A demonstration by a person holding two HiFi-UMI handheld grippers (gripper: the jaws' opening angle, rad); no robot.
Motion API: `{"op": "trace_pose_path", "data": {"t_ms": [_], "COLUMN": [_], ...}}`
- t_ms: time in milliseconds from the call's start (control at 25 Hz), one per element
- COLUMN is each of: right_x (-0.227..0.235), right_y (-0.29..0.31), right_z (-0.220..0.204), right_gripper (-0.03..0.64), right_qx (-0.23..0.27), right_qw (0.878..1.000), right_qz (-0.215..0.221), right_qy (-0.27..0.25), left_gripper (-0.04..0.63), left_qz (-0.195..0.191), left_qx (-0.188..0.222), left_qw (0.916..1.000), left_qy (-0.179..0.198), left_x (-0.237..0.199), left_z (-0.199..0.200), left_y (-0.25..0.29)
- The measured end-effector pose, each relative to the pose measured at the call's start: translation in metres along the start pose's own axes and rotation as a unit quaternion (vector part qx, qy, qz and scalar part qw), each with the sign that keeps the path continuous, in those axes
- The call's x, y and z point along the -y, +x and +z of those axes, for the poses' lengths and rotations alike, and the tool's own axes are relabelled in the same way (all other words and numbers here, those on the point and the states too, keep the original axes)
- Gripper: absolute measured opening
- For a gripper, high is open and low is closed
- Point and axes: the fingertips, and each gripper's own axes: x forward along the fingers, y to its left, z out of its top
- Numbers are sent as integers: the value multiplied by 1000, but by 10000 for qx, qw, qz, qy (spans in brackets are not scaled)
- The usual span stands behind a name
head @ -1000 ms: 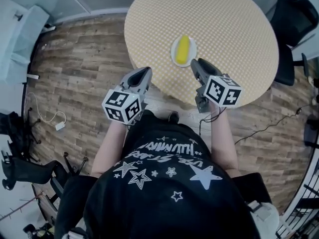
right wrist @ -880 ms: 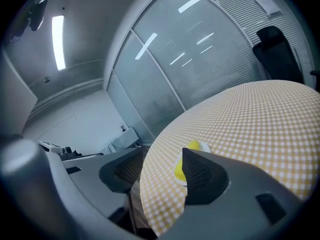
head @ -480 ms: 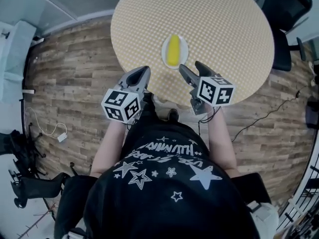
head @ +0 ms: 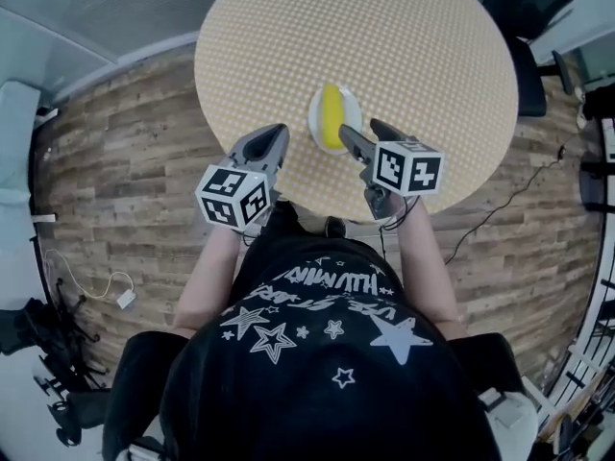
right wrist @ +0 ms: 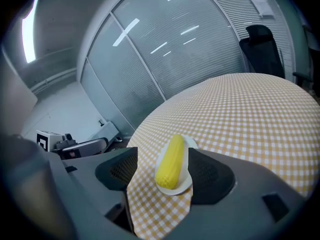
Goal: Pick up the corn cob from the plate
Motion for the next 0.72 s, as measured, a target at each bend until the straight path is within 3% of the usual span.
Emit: {"op": "trace_pose_path", "data": {"t_ms": [360,720], "right_x": [3,26], "right_y": [63,113], "right_z": [-11,-27], "right_gripper": [290,290], "right_qx": [-635,-1500], "right_qw": [9964,9789], "right_qz": [-520,-1385], "right_qy": [195,124], "left_gripper": [11,11], "left_qz": [-455,-752], "left_qx": [-168,-296], "left_qw": [9988,9967], "left_qy": [40,26], "left_x": [-44,-84], "left_z": [15,19], "left_y": [31,46]}}
